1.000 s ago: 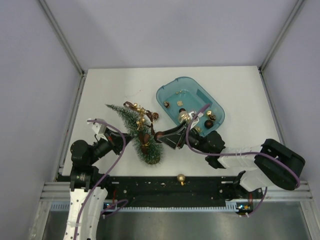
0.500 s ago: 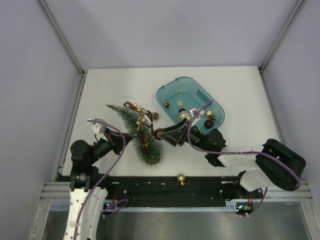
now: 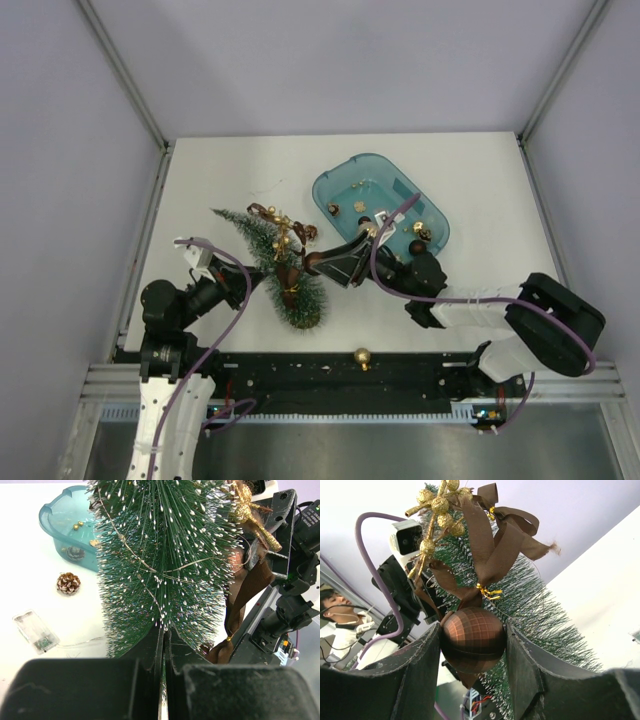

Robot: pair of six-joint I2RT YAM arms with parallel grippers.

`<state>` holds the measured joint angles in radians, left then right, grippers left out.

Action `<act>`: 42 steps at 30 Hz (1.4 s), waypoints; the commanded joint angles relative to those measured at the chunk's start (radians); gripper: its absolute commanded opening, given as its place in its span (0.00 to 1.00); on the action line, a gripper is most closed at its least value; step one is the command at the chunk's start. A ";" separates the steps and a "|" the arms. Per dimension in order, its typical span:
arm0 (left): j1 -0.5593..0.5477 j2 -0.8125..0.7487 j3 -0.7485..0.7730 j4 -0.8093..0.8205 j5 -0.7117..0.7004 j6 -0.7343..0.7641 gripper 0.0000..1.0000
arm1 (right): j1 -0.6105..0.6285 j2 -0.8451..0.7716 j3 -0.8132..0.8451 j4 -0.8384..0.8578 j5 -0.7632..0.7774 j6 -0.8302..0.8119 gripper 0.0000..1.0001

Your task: Decorate the small christmas tree

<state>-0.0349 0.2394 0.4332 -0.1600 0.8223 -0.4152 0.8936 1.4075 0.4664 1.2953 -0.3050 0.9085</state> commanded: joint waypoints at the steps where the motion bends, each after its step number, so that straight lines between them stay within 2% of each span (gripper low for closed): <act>1: -0.002 -0.037 0.001 0.022 0.008 0.010 0.00 | -0.005 0.005 0.037 0.426 -0.026 0.024 0.00; 10: 0.000 -0.037 0.001 0.024 0.006 0.009 0.00 | -0.005 0.005 -0.002 0.427 -0.005 0.030 0.00; 28: 0.000 -0.040 -0.001 0.025 0.008 0.009 0.00 | -0.007 0.079 0.123 0.427 -0.034 0.049 0.00; 42: 0.000 -0.040 0.001 0.027 0.011 0.004 0.00 | -0.008 0.073 0.000 0.426 0.053 -0.031 0.00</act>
<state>-0.0349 0.2394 0.4332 -0.1600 0.8223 -0.4152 0.8932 1.4822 0.4881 1.2984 -0.2924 0.9188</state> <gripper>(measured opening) 0.021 0.484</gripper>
